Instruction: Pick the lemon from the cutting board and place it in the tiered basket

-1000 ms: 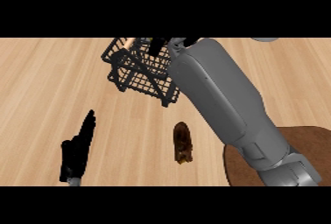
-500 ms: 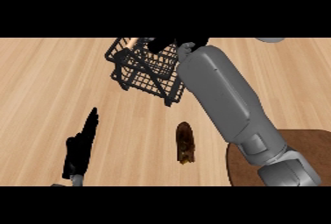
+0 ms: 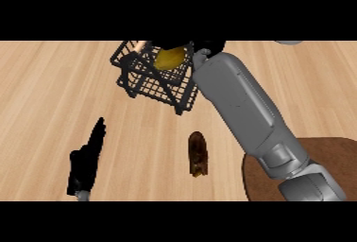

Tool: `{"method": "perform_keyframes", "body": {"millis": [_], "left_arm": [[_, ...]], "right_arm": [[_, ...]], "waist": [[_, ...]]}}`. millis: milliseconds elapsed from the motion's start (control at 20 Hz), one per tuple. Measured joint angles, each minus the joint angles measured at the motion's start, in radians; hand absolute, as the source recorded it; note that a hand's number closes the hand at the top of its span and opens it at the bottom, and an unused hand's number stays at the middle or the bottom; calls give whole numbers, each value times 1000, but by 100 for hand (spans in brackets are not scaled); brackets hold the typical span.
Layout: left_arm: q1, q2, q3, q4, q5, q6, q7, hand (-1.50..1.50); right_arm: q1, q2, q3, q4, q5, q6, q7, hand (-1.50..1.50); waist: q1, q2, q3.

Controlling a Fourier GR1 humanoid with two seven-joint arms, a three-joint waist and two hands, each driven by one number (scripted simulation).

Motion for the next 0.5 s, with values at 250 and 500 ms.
{"method": "perform_keyframes", "body": {"millis": [250, 500], "left_arm": [[38, 12, 20, -15, 10, -1, 0, 0], [67, 11, 37, -17, 15, 6, -10, 0]], "right_arm": [[10, -47, -38, -57, 58, -139, 37, -150], [92, -156, -78, -208, 84, -135, 132, -150]], "waist": [[-33, -18, 1], [-68, -31, 2]]}}
